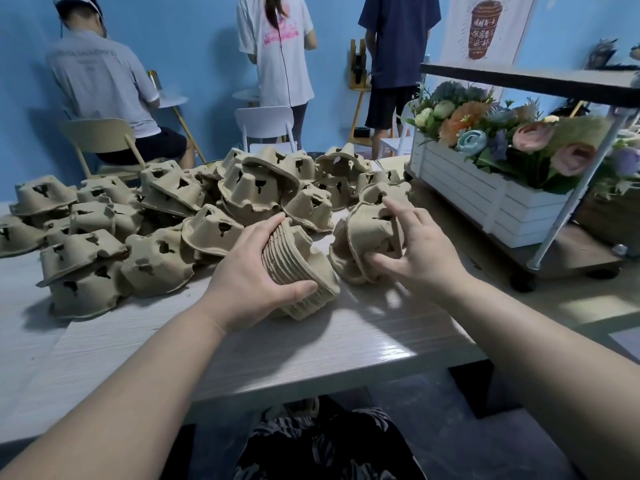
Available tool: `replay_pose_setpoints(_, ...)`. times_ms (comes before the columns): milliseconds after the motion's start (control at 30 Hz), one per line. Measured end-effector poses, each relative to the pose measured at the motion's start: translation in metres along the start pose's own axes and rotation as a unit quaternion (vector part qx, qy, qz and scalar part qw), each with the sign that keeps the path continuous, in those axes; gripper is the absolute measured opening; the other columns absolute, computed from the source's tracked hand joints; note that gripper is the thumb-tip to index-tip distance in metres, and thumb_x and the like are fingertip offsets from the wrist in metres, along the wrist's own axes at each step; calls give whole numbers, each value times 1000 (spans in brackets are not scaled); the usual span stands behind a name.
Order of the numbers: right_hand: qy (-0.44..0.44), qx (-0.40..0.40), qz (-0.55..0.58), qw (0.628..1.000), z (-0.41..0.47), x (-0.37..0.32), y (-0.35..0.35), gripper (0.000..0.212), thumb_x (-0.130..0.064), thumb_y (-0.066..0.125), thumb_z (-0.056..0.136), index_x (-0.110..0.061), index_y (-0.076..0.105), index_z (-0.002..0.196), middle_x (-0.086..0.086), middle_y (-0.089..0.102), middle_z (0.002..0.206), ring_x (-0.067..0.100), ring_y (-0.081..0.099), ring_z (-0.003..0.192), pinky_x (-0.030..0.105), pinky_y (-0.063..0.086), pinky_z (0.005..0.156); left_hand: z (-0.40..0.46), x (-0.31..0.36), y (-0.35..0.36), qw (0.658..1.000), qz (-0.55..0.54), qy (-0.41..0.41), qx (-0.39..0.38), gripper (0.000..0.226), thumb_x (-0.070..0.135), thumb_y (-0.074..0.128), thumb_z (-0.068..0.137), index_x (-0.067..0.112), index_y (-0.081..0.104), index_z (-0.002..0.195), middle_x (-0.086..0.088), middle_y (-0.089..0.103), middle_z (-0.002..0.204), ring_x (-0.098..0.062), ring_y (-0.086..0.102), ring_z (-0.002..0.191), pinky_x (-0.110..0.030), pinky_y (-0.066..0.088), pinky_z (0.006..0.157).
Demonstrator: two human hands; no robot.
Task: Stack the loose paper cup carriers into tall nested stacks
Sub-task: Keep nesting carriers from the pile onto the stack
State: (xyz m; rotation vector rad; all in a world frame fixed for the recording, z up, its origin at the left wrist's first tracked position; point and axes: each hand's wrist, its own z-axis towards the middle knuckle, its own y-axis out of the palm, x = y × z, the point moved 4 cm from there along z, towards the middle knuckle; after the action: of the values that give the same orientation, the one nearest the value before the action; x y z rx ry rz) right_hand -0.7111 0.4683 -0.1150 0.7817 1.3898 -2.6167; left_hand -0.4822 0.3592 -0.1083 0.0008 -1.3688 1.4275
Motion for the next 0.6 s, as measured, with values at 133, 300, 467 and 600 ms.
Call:
replay_pose_setpoints(133, 37, -18, 26, 999, 0, 0, 4, 61, -38, 67, 81, -37, 43, 137, 1, 45, 120, 21, 56, 99, 30, 44, 88, 1, 6, 6, 1000, 4, 11, -3, 116, 64, 76, 47, 33, 32, 149, 22, 37, 133, 12, 32, 116, -13, 24, 101)
replay_pose_setpoints(300, 79, 17, 60, 995, -1, 8, 4, 31, -22, 54, 90, -22, 53, 121, 1, 45, 105, 25, 56, 94, 28, 39, 79, 2, 6, 6, 1000, 4, 6, -2, 118, 68, 73, 44, 32, 32, 149, 22, 36, 133, 10, 34, 118, -15, 26, 102)
replay_pose_setpoints(467, 94, 42, 35, 994, -17, 17, -1, 42, -16, 59, 83, -16, 47, 123, 4, 45, 125, 22, 53, 102, 30, 39, 79, 2, 7, 7, 1000, -2, 4, -2, 119, 73, 67, 42, 33, 33, 149, 23, 36, 133, 7, 36, 120, -16, 27, 102)
replay_pose_setpoints(600, 47, 83, 34, 995, -25, 13, -10, 71, -10, 65, 74, -24, 38, 138, 4, 37, 139, 23, 47, 118, 36, 46, 88, 3, 9, 10, 1000, -6, 9, -5, 118, 73, 68, 42, 33, 33, 148, 23, 37, 134, 6, 37, 121, -17, 28, 101)
